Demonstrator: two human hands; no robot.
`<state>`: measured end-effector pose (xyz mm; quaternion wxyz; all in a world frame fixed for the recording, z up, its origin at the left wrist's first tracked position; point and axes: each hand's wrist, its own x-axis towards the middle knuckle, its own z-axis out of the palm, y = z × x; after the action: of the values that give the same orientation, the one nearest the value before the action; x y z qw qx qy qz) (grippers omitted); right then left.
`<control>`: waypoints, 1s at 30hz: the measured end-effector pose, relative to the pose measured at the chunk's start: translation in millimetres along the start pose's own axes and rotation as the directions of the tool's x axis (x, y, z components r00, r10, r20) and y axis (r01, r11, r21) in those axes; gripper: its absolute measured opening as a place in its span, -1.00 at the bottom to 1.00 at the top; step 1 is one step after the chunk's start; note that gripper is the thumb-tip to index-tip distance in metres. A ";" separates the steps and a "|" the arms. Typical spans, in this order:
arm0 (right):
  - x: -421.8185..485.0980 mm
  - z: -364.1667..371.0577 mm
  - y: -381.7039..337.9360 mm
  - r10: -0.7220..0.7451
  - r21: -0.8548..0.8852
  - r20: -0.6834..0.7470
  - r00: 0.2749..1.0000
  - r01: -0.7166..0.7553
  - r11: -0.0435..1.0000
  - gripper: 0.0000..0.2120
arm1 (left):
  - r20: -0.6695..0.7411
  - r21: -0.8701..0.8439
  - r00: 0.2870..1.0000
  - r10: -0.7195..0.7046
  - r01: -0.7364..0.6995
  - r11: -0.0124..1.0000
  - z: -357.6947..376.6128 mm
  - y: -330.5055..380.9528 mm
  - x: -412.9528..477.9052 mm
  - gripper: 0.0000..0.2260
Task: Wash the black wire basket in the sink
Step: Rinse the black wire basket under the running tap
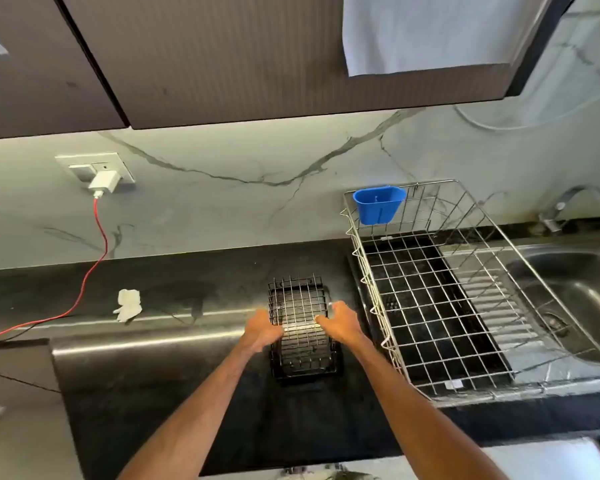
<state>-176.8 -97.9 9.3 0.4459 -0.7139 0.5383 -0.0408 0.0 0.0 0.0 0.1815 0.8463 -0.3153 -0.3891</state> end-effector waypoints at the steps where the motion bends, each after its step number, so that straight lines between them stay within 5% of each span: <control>1: 2.7 2.7 -3.0 0.028 0.005 0.032 0.999 -0.028 1.000 -0.41 | 0.077 -0.035 0.996 -0.041 0.044 0.998 0.6 -1.3 1.1 -0.51; 6: 22.7 22.4 -4.5 0.150 0.040 0.085 0.985 -0.154 0.987 -0.29 | 0.229 -0.143 0.973 -0.040 0.074 0.987 5.9 -12.5 18.6 -0.35; 14: 28.5 32.3 -15.7 0.188 0.055 -0.038 0.981 -0.186 0.981 -0.64 | 0.228 -0.254 0.972 0.048 0.011 0.967 1.1 -14.4 22.9 -0.61; 22: -22.7 -2.9 -28.5 -0.089 0.139 -0.134 0.987 0.108 0.984 -0.68 | -0.015 -0.475 0.977 0.212 -0.194 0.859 -23.4 -14.2 -29.3 -0.58; 30: -102.4 -67.9 -52.0 -0.275 0.189 -0.271 0.922 0.331 0.925 -0.64 | -0.072 -0.512 0.859 0.507 -0.468 0.720 -63.3 28.7 -111.9 -0.59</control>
<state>-218.0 -54.6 128.5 0.4458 -0.7221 0.4620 -0.2578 -18.1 58.4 116.7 0.4841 0.6386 -0.4181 -0.4277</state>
